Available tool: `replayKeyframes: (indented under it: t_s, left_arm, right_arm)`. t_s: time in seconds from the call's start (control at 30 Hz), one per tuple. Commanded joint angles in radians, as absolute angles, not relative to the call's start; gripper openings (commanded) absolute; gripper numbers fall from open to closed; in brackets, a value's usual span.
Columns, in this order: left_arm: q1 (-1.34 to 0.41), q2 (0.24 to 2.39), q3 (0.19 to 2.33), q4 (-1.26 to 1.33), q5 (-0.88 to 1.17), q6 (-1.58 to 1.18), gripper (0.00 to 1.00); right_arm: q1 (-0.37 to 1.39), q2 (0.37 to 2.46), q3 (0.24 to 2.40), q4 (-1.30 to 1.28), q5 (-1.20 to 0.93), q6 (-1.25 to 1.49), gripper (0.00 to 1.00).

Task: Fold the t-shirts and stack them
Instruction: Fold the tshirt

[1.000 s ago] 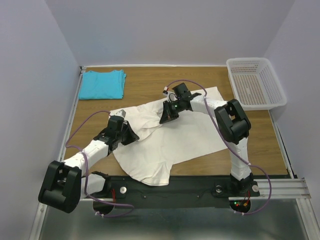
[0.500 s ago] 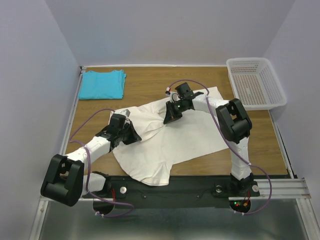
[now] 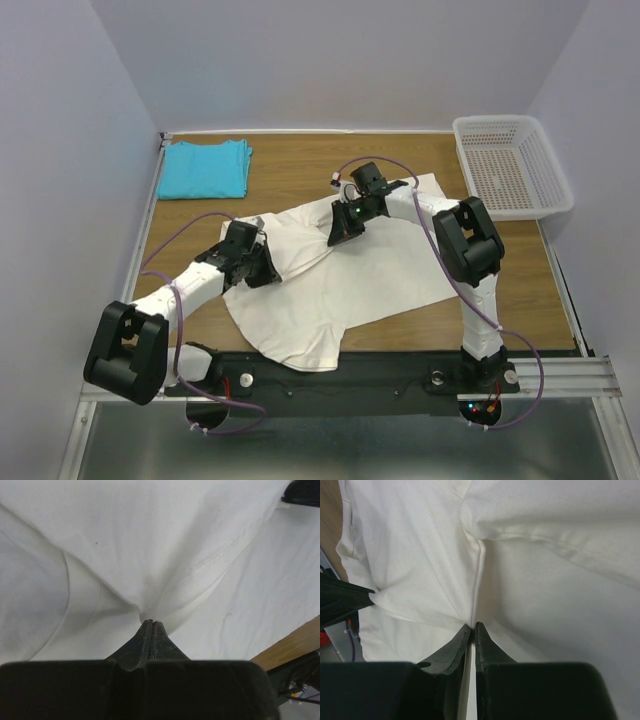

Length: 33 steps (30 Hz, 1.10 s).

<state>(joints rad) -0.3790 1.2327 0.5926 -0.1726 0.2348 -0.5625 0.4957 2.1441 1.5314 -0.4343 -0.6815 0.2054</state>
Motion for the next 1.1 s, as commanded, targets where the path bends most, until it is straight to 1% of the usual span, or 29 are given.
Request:
replayKeyframes:
  t_s: [0.0, 0.1, 0.17, 0.2, 0.27, 0.3, 0.37, 0.4, 0.47, 0.5, 0.57, 0.6, 0.67, 0.7, 0.8, 0.83, 0.93, 1.03, 1.07]
  left_arm:
    - [-0.422, 1.285, 0.637, -0.232, 0.238, -0.531, 0.00]
    - [-0.454, 1.315, 0.649, -0.238, 0.262, -0.517, 0.00]
    - [-0.463, 1.328, 0.653, -0.241, 0.270, -0.512, 0.07]
    - [-0.466, 1.330, 0.660, -0.245, 0.273, -0.512, 0.15]
    - [-0.471, 1.322, 0.663, -0.253, 0.275, -0.512, 0.23]
    - [-0.471, 1.301, 0.669, -0.262, 0.270, -0.514, 0.32]
    - [-0.469, 1.255, 0.686, -0.290, 0.232, -0.520, 0.40]
    - [-0.469, 1.238, 0.695, -0.302, 0.197, -0.520, 0.46]
    - [-0.469, 1.207, 0.709, -0.324, 0.161, -0.526, 0.50]
    - [-0.471, 1.175, 0.719, -0.340, 0.141, -0.532, 0.52]
    - [-0.468, 1.145, 0.724, -0.345, 0.095, -0.548, 0.56]
    - [-0.459, 1.115, 0.719, -0.336, 0.081, -0.551, 0.60]
    - [-0.442, 1.091, 0.713, -0.322, 0.040, -0.571, 0.64]
    - [-0.413, 1.074, 0.701, -0.301, 0.020, -0.575, 0.67]
    - [-0.322, 1.068, 0.672, -0.221, 0.017, -0.586, 0.68]
    - [-0.237, 1.068, 0.663, -0.191, 0.028, -0.587, 0.68]
    - [-0.100, 1.074, 0.634, -0.052, 0.087, -0.584, 0.68]
    - [-0.028, 1.121, 0.644, 0.049, 0.112, -0.572, 0.68]
    - [0.012, 1.167, 0.661, 0.079, 0.133, -0.568, 0.67]
  right_arm:
    - [0.488, 2.146, 1.582, -0.442, -0.690, 0.189, 0.11]
    - [0.488, 2.149, 1.582, -0.443, -0.689, 0.186, 0.15]
    - [0.488, 2.151, 1.582, -0.443, -0.689, 0.186, 0.16]
    - [0.486, 2.151, 1.582, -0.443, -0.689, 0.184, 0.17]
    - [0.488, 2.145, 1.577, -0.445, -0.686, 0.183, 0.18]
    - [0.488, 2.141, 1.575, -0.445, -0.681, 0.181, 0.21]
    - [0.488, 2.131, 1.571, -0.445, -0.675, 0.176, 0.23]
    - [0.488, 2.126, 1.568, -0.446, -0.667, 0.170, 0.27]
    - [0.488, 2.115, 1.565, -0.446, -0.663, 0.164, 0.31]
    - [0.486, 2.103, 1.557, -0.448, -0.661, 0.163, 0.36]
    - [0.485, 2.091, 1.554, -0.448, -0.663, 0.152, 0.41]
    - [0.482, 2.080, 1.551, -0.449, -0.666, 0.149, 0.45]
    - [0.477, 2.071, 1.548, -0.449, -0.672, 0.137, 0.48]
    - [0.477, 2.066, 1.549, -0.449, -0.675, 0.129, 0.50]
    - [0.474, 2.065, 1.555, -0.449, -0.698, 0.111, 0.50]
    - [0.472, 2.062, 1.558, -0.449, -0.706, 0.104, 0.51]
    - [0.445, 2.051, 1.588, -0.453, -0.759, 0.060, 0.51]
    - [0.394, 2.036, 1.597, -0.453, -0.843, 0.028, 0.52]
    - [0.367, 2.017, 1.595, -0.453, -0.853, 0.008, 0.52]
